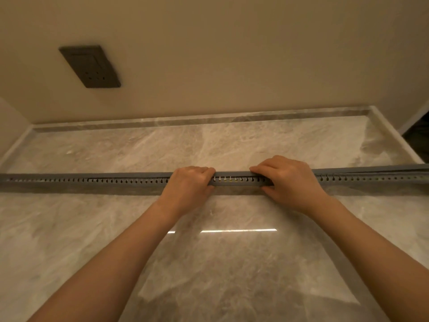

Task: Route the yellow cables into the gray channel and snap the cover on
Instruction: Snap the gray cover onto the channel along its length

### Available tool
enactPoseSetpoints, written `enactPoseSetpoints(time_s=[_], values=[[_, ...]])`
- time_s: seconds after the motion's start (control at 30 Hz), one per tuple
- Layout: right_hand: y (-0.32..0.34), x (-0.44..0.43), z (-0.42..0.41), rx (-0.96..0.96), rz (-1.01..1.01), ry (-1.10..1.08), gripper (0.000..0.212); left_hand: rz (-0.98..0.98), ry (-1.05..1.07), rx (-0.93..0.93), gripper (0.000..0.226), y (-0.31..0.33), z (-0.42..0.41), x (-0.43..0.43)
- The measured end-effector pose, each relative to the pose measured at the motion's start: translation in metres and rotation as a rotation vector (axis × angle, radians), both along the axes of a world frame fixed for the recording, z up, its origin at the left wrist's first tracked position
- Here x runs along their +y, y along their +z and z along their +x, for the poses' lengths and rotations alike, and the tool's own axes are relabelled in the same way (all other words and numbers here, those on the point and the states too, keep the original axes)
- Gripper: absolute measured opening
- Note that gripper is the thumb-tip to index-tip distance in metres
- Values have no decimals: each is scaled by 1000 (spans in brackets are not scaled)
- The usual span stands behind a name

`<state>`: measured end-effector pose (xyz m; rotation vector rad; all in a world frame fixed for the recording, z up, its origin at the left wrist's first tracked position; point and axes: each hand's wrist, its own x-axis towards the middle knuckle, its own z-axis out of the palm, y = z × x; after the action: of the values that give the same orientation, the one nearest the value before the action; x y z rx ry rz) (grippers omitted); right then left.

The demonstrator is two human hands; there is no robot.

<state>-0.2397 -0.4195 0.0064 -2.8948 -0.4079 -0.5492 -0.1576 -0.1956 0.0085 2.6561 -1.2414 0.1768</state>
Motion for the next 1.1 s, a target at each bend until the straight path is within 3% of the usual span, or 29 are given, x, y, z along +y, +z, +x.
enactPoseSetpoints(time_s=[0.13, 0.33, 0.47, 0.67, 0.83, 1.1], values=[[-1, -9, -12, -38, 6, -71, 38, 10, 2, 7, 20, -1, -1, -1], [3, 0, -12, 116, 36, -196, 29, 46, 48, 25, 19, -3, -2, -4], [5, 5, -10, 120, 43, -239, 30, 95, 28, -65, 26, -8, -5, -12], [7, 14, -10, 109, 77, -315, 28, -42, -104, -10, 37, -15, -16, -47], [6, 18, -12, 61, 60, -311, 26, -78, -145, -9, 21, -18, -17, -71], [-1, 8, -18, 57, 36, -210, 30, -57, -138, -59, 25, -19, -17, -75]])
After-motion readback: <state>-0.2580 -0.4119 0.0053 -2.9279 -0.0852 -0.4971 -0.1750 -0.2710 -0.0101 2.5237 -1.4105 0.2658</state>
